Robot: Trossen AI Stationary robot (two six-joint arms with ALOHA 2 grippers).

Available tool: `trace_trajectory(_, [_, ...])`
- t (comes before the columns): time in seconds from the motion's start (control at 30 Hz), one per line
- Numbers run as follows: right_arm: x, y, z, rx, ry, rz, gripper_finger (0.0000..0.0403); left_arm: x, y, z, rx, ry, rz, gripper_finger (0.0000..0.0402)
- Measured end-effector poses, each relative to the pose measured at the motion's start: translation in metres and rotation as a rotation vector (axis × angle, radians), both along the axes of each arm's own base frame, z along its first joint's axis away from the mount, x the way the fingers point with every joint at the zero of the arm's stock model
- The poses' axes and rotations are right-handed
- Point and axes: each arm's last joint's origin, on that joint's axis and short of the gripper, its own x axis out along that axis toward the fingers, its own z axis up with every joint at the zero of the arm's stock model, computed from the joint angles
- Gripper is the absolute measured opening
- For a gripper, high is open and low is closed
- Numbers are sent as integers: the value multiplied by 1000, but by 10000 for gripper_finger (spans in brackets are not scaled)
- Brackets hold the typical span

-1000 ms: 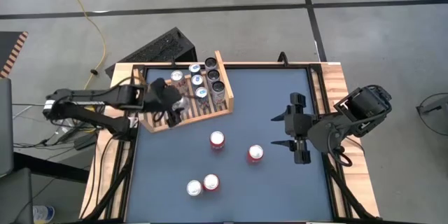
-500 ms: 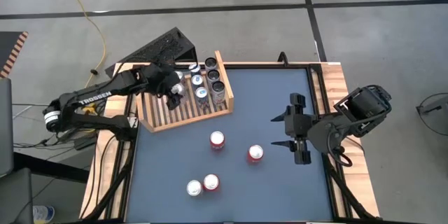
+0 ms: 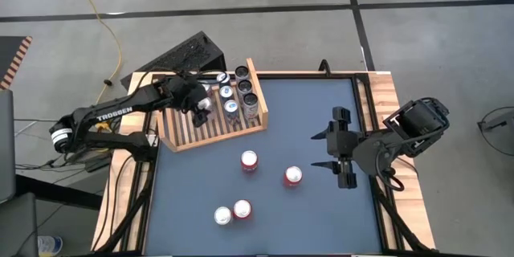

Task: Place canned beverage on shelf
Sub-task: Put the left silver soda can on the shelf aligned with the other silver soda can

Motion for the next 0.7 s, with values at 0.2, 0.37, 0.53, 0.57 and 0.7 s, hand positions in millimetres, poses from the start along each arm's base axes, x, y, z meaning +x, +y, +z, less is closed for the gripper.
trace_trajectory(0.2, [0, 0, 0, 0, 0, 0, 276, 8, 5, -11, -44, 29, -16, 295])
trace_trajectory(0.37, [0, 0, 0, 0, 0, 0, 276, 11, 11, -15, -40, 30, -19, 295])
trace_trajectory(0.53, [0, 0, 0, 0, 0, 0, 276, 8, 19, -17, -58, 30, -13, 295])
trace_trajectory(0.57, [0, 0, 0, 0, -1, -1, 276, 7, 20, -18, -69, 25, -12, 295])
trace_trajectory(0.7, [0, 0, 0, 0, 0, 0, 276, 5, 23, -16, -72, 0, -18, 295])
